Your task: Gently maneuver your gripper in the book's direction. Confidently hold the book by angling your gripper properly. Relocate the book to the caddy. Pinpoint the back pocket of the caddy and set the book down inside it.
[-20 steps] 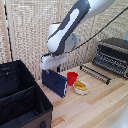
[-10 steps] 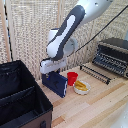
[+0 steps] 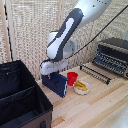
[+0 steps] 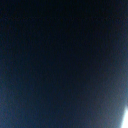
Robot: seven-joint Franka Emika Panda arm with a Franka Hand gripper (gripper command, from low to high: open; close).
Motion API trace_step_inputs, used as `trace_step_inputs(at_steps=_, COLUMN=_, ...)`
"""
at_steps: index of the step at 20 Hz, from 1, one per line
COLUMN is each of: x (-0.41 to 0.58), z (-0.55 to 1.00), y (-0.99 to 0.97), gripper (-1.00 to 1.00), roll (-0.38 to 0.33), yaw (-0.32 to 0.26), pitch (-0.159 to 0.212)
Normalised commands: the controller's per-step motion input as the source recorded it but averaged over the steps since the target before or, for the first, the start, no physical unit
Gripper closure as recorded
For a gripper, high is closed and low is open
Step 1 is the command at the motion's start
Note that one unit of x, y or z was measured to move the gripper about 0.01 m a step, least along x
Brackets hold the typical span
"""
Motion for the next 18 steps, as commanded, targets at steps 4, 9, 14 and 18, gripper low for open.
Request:
trace_step_inputs(at_steps=4, x=-0.046, z=-0.08, y=0.53, gripper=1.0, roll=-0.124, yaw=-0.115, pitch=-0.008)
trace_step_inputs(at_steps=9, x=-0.018, z=0.37, y=0.26, gripper=1.0, roll=-0.039, yaw=-0.267, pitch=-0.005)
trace_step_inputs(at_steps=14, x=0.135, z=0.98, y=0.02, gripper=1.0, roll=0.005, yaw=-0.205, pitch=0.025)
trace_step_inputs(at_steps=18, x=0.268, z=1.0, y=0.1, gripper=1.0, roll=-0.007, yaw=-0.091, pitch=0.051)
